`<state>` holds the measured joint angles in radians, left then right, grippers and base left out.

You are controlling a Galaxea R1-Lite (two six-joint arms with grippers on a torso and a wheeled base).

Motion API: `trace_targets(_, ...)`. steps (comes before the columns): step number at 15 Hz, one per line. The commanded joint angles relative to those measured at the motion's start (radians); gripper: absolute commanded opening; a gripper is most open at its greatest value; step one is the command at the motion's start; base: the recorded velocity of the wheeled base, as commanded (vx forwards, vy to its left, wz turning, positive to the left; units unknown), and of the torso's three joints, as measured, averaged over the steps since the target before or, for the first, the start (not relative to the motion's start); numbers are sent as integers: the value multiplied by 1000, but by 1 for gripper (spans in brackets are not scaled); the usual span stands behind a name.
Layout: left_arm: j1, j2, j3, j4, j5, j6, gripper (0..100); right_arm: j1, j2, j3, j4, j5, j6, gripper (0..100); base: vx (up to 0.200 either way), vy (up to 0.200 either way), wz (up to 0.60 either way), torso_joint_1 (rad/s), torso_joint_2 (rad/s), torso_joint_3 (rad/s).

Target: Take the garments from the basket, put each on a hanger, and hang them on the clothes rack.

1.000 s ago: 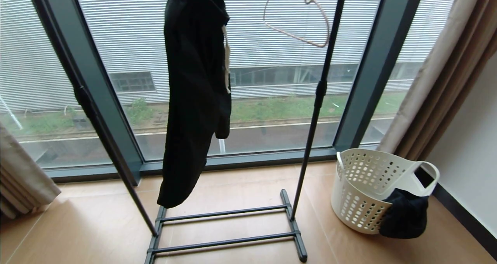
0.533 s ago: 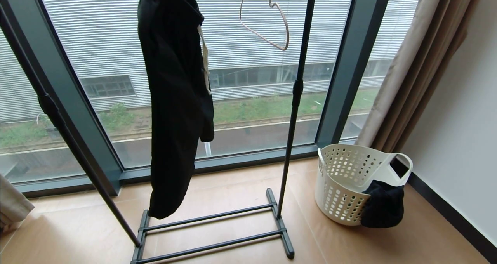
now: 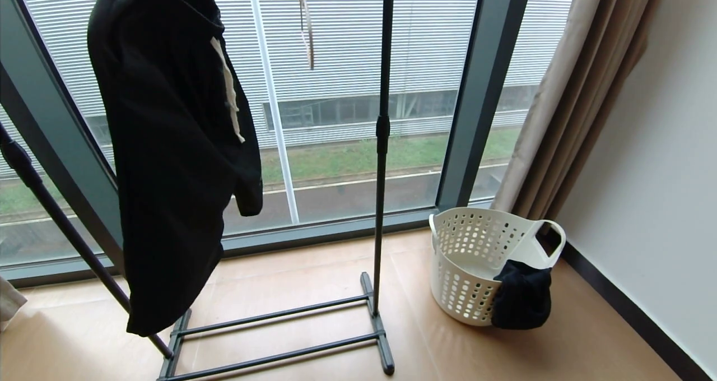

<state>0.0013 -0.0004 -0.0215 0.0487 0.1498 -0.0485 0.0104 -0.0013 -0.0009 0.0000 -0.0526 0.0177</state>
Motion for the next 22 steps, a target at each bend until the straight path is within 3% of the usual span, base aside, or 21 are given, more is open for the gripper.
trace_targets(1,0,0,0,0,1,1,100,0,1,-1,0,-1,-1,100,0,-200,0,2,2,2)
trace_targets(7,0,0,0,0,1,-1,100,0,1,-1,0,-1,-1,100,200,-200,0,2,2,3)
trace_targets(11,0,0,0,0,1,-1,100,0,1,1,0,0,-2,100,0,0,-450,5,3,-1)
trace_targets(16,0,2,0,0,1,-1,100,0,1,1,-5,-6,-2,100,0,0,0,0,0,0)
trace_targets(22,0,0,0,0,1,-1,100,0,1,1,-5,-6,-1,100,0,-200,0,1,2,2)
